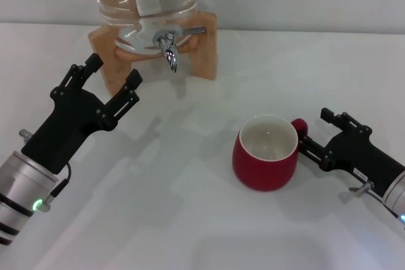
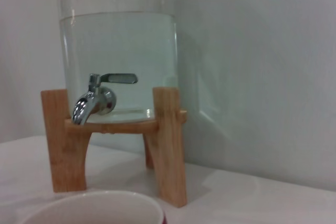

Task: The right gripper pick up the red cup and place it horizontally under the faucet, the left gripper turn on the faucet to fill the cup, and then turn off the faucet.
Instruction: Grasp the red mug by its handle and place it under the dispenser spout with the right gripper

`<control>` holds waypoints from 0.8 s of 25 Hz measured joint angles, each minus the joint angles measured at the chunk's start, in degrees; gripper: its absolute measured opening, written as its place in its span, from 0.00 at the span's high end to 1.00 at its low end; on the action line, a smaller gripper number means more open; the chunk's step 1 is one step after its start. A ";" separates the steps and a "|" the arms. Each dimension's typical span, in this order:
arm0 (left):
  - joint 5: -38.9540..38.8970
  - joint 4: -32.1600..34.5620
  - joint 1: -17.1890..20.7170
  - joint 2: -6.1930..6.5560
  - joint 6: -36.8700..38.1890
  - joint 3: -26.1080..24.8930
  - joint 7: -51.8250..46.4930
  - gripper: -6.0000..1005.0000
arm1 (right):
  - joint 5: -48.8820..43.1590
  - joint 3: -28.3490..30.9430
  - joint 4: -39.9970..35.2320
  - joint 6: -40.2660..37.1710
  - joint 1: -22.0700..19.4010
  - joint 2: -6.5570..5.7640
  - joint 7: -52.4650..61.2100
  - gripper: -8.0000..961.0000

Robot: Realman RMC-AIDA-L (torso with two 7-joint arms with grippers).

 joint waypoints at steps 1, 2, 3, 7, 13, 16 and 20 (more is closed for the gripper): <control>0.00 0.00 0.00 0.01 0.01 0.00 0.01 0.14 | -0.01 -0.21 0.00 -0.11 0.04 -0.02 0.00 0.25; 0.00 0.00 0.00 0.03 0.01 0.01 0.03 0.14 | -0.02 -0.38 0.00 -0.24 0.08 -0.05 0.00 0.26; 0.00 0.00 0.00 0.06 0.02 0.01 0.05 0.14 | -0.03 -0.48 0.00 -0.34 0.10 -0.05 0.01 0.26; 0.01 0.00 0.00 0.10 0.04 0.03 0.08 0.14 | -0.05 -0.58 -0.01 -0.40 0.13 -0.04 0.02 0.36; 0.01 -0.21 0.00 0.11 -0.31 0.03 0.08 0.14 | 0.05 -0.57 0.48 -0.34 -0.15 0.02 0.04 0.62; 0.01 -0.27 0.00 0.10 -0.35 0.03 0.03 0.14 | 0.12 -0.55 0.52 -0.24 -0.31 0.03 0.08 0.72; 0.01 -0.27 0.03 0.10 -0.37 0.03 0.00 0.14 | 0.05 -0.53 0.61 -0.21 -0.37 0.04 0.09 0.78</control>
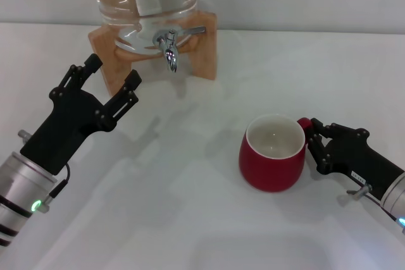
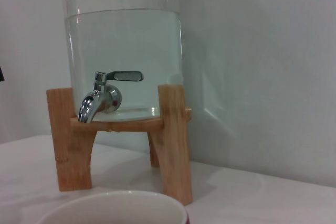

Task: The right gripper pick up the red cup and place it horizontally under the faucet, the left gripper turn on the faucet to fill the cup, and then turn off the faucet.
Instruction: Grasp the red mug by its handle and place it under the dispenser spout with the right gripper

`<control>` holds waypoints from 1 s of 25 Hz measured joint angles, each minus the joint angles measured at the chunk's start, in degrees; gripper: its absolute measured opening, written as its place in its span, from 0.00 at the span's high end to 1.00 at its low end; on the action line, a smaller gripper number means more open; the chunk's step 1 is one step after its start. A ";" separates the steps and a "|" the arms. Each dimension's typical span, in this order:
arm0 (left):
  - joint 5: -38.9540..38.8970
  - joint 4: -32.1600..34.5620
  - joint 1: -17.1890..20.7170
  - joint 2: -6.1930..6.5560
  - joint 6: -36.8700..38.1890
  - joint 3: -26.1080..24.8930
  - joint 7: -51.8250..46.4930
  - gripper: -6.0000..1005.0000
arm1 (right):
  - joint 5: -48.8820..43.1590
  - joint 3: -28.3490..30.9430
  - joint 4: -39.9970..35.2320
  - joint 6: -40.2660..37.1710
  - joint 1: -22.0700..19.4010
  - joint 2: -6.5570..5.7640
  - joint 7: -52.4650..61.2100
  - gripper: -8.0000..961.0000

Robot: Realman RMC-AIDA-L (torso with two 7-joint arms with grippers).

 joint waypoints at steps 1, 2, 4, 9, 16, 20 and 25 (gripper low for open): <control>0.00 0.00 0.02 0.01 -0.01 0.00 0.00 0.14 | -0.01 0.00 0.02 0.00 0.02 0.00 0.01 0.79; 0.00 0.00 0.04 0.00 -0.01 0.00 -0.01 0.14 | -0.02 0.00 0.04 0.02 0.02 0.00 0.01 0.81; 0.00 0.01 0.05 -0.02 -0.03 0.00 -0.01 0.14 | -0.03 0.00 0.13 0.06 -0.04 0.00 0.02 0.83; 0.00 0.14 0.06 -0.07 -0.03 0.00 -0.01 0.14 | 0.04 0.02 0.58 0.12 -0.20 0.00 0.02 0.86; 0.00 0.25 0.06 -0.09 -0.11 0.00 -0.01 0.14 | 0.37 0.41 1.32 0.14 0.10 0.00 0.02 0.86; 0.00 0.32 0.06 -0.09 -0.22 0.18 0.02 0.14 | 0.39 0.23 1.57 -0.15 0.89 0.00 0.02 0.86; 0.00 0.36 0.05 -0.09 -1.92 0.33 0.25 0.14 | 0.42 0.39 3.00 -2.95 1.95 0.00 0.02 0.86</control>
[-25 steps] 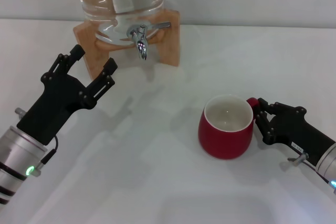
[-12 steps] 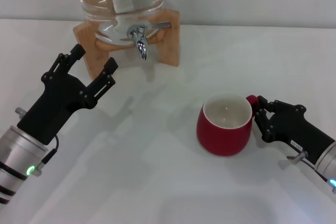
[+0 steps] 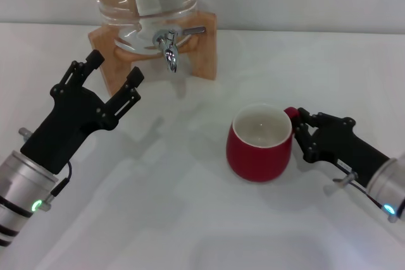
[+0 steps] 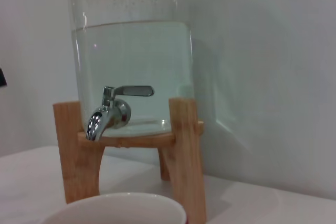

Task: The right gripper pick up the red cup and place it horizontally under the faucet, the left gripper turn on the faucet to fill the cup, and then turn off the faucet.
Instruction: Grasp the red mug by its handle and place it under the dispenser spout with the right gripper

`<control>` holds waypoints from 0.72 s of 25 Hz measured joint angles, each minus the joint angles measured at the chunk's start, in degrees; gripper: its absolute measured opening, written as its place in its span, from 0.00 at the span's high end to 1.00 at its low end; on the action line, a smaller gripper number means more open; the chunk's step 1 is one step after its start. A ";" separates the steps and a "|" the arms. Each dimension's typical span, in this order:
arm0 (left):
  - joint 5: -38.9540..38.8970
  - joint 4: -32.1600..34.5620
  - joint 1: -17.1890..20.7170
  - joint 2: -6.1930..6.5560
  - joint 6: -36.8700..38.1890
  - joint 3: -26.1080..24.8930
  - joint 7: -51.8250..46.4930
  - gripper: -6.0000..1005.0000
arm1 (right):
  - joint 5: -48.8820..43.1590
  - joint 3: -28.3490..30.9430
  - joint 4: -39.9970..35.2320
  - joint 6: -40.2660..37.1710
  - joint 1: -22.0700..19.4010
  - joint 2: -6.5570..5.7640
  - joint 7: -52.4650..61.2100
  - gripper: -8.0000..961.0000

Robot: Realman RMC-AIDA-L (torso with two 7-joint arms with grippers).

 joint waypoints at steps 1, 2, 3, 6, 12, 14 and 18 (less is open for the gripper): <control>0.02 -0.02 0.04 0.00 -0.63 0.01 0.07 0.14 | 0.03 0.08 0.44 -0.91 0.35 0.00 0.00 0.86; 0.08 -0.06 0.08 0.00 -1.15 0.01 0.09 0.14 | 0.05 0.10 0.92 -1.76 0.75 0.00 0.00 0.86; 0.13 -0.06 0.10 0.00 -1.46 0.02 0.10 0.14 | 0.07 0.11 1.30 -2.34 1.07 0.00 0.00 0.86; 0.31 -0.04 0.11 -0.04 -2.06 0.06 0.10 0.14 | 0.10 0.12 2.94 -4.85 2.58 0.00 0.00 0.86; 0.36 -0.02 0.32 -0.08 -3.64 0.11 0.14 0.14 | 1.57 0.19 4.68 -10.11 6.38 0.00 0.00 0.86; 0.36 0.01 0.36 -0.09 -4.12 0.11 0.16 0.14 | 1.75 0.16 4.96 -11.01 7.42 0.00 0.00 0.86; 0.36 0.01 0.37 -0.09 -4.68 0.11 0.18 0.14 | 2.69 0.17 6.34 -14.46 9.64 0.00 0.00 0.86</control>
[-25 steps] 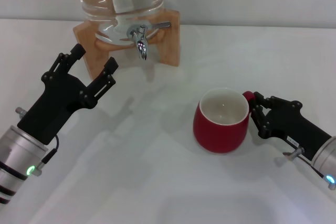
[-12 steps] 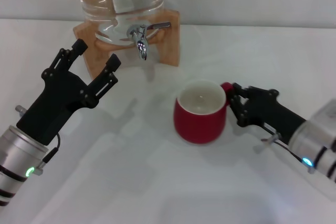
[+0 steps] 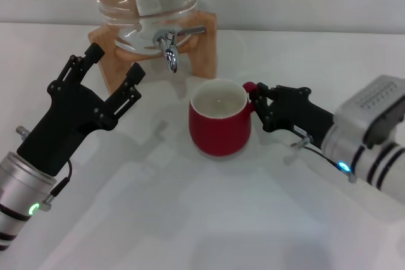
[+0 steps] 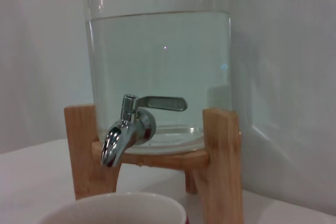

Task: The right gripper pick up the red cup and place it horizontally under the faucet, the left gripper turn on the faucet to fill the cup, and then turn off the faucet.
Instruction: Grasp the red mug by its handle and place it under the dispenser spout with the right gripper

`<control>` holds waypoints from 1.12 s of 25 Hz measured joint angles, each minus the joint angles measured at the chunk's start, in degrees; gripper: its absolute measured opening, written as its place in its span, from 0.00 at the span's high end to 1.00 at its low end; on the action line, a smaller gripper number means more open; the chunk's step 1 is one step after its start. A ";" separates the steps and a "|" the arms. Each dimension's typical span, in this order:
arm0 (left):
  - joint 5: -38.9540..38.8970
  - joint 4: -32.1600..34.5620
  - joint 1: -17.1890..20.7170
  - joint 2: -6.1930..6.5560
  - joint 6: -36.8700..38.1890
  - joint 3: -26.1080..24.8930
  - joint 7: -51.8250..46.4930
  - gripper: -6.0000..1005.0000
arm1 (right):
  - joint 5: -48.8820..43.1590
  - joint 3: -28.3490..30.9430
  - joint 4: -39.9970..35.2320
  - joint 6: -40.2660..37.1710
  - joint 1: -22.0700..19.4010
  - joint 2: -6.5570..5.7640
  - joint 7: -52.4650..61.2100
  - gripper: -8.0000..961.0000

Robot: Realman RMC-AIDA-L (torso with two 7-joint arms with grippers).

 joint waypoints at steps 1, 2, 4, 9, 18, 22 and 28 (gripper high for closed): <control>-0.01 0.00 0.00 0.00 -0.05 0.00 0.00 0.14 | 0.00 0.00 0.00 0.00 0.00 0.00 0.00 0.86; -0.01 0.00 0.02 0.01 -0.09 0.00 0.01 0.14 | 0.46 -0.03 0.33 -1.34 0.88 0.00 0.01 0.86; -0.03 0.00 0.06 0.05 -0.12 0.00 0.01 0.14 | 0.85 -0.20 0.66 -3.27 2.17 0.00 0.19 0.86; -0.03 -0.01 0.11 0.09 -0.12 0.00 0.01 0.14 | 1.17 -0.12 1.46 -6.86 3.58 0.00 0.58 0.86; -0.05 -0.02 0.08 0.09 -0.12 0.00 0.01 0.14 | 1.97 -0.29 1.73 -11.75 5.79 0.00 1.12 0.86; -0.07 -0.02 0.20 0.09 -0.11 0.00 0.01 0.14 | 1.97 -0.11 1.73 -11.82 5.83 0.00 1.46 0.86; -0.05 -0.02 0.18 0.02 -0.11 0.00 0.01 0.14 | 1.97 -0.16 1.90 -13.64 6.77 0.00 1.52 0.86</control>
